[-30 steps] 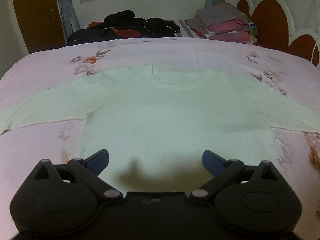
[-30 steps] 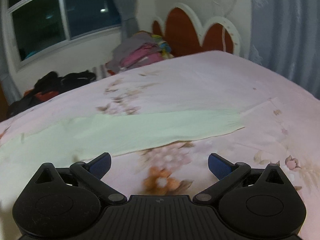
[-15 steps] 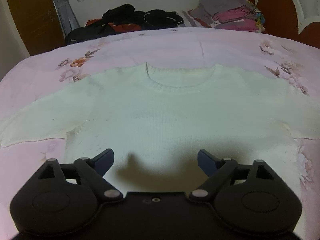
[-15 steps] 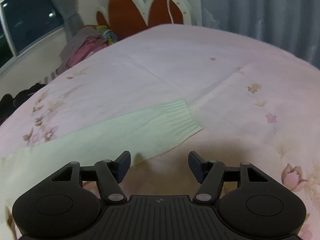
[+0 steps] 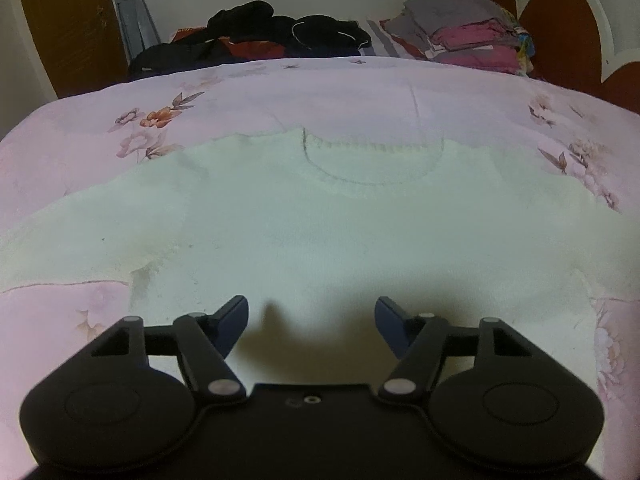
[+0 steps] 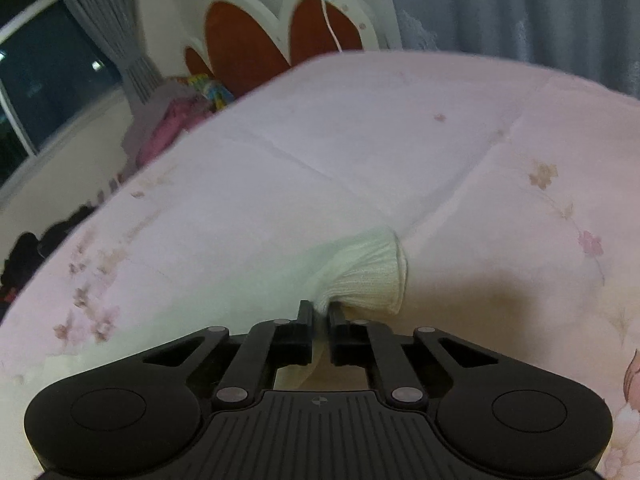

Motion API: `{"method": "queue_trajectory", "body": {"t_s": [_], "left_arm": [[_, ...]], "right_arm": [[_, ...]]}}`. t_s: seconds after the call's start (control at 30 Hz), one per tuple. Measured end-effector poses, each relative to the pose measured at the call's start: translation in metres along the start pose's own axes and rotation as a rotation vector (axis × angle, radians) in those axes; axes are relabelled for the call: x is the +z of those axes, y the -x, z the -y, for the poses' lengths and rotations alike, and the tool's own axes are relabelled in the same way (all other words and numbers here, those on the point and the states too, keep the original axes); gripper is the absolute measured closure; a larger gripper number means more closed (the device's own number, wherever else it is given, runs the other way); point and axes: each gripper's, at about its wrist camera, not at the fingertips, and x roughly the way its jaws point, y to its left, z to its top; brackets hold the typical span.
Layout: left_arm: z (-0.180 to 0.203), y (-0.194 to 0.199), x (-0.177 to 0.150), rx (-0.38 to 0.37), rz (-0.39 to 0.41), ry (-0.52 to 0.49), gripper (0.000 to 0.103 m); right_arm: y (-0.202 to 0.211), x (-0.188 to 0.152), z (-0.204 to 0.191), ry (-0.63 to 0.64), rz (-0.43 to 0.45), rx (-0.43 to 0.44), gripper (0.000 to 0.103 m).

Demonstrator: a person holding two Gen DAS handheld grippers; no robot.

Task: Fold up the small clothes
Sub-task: 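Lift the cuff with the right tool and fold the sleeve across the body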

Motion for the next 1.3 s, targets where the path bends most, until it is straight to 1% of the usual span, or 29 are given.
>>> {"method": "queue_trajectory", "body": {"t_s": [0.07,0.17,0.23,0.33,0.5,0.6,0.67,0.77,0.9,0.97,1.0,1.03,1.07,1.1,1.13,1.2,1.27,1.3], "left_arm": [[-0.004,0.003,0.002,0.001,0.008,0.001,0.034],[-0.012,0.01,0.003,-0.001,0.023,0.012,0.034],[-0.019,0.015,0.003,0.004,0.039,0.017,0.034],[-0.035,0.022,0.002,0.009,0.056,0.031,0.034],[-0.069,0.031,-0.003,0.007,0.073,0.061,0.034],[-0.092,0.033,-0.006,0.012,0.077,0.068,0.034],[-0.108,0.034,-0.008,0.021,0.08,0.082,0.032],[-0.133,0.032,-0.01,0.031,0.077,0.102,0.032],[-0.156,0.026,-0.01,0.018,0.066,0.126,0.032],[-0.161,0.022,-0.009,-0.001,0.061,0.129,0.032],[-0.162,0.02,-0.008,-0.013,0.059,0.129,0.028],[-0.161,0.017,-0.007,-0.033,0.056,0.132,0.025],[-0.16,0.015,-0.006,-0.049,0.052,0.135,0.023],[-0.157,0.012,-0.005,-0.074,0.046,0.137,0.021],[-0.153,0.009,-0.003,-0.105,0.04,0.137,0.019],[-0.142,0.0,0.0,-0.157,0.022,0.134,0.019],[-0.125,-0.012,0.006,-0.215,-0.004,0.128,0.021],[-0.119,-0.018,0.008,-0.236,-0.014,0.128,0.024]], "right_arm": [[0.011,0.003,-0.013,0.013,0.022,0.045,0.097],[0.027,0.004,-0.046,0.057,0.054,0.119,0.097],[0.036,0.002,-0.076,0.095,0.067,0.181,0.097],[0.048,-0.012,-0.128,0.162,0.066,0.285,0.097],[0.061,-0.049,-0.224,0.254,0.034,0.45,0.097],[0.067,-0.082,-0.281,0.298,-0.01,0.536,0.097],[0.068,-0.11,-0.318,0.339,-0.05,0.58,0.097],[0.068,-0.159,-0.358,0.397,-0.13,0.618,0.097],[0.061,-0.217,-0.393,0.44,-0.242,0.618,0.097],[0.053,-0.231,-0.402,0.455,-0.267,0.599,0.096],[0.051,-0.236,-0.406,0.469,-0.282,0.594,0.095],[0.05,-0.24,-0.41,0.483,-0.303,0.596,0.083],[0.05,-0.241,-0.41,0.488,-0.314,0.599,0.069],[0.051,-0.24,-0.407,0.488,-0.308,0.604,0.037],[0.055,-0.236,-0.404,0.487,-0.279,0.603,0.028],[0.063,-0.23,-0.392,0.502,-0.221,0.587,0.028],[0.064,-0.219,-0.377,0.521,-0.182,0.537,0.028],[0.064,-0.215,-0.368,0.53,-0.165,0.505,0.028]]}}
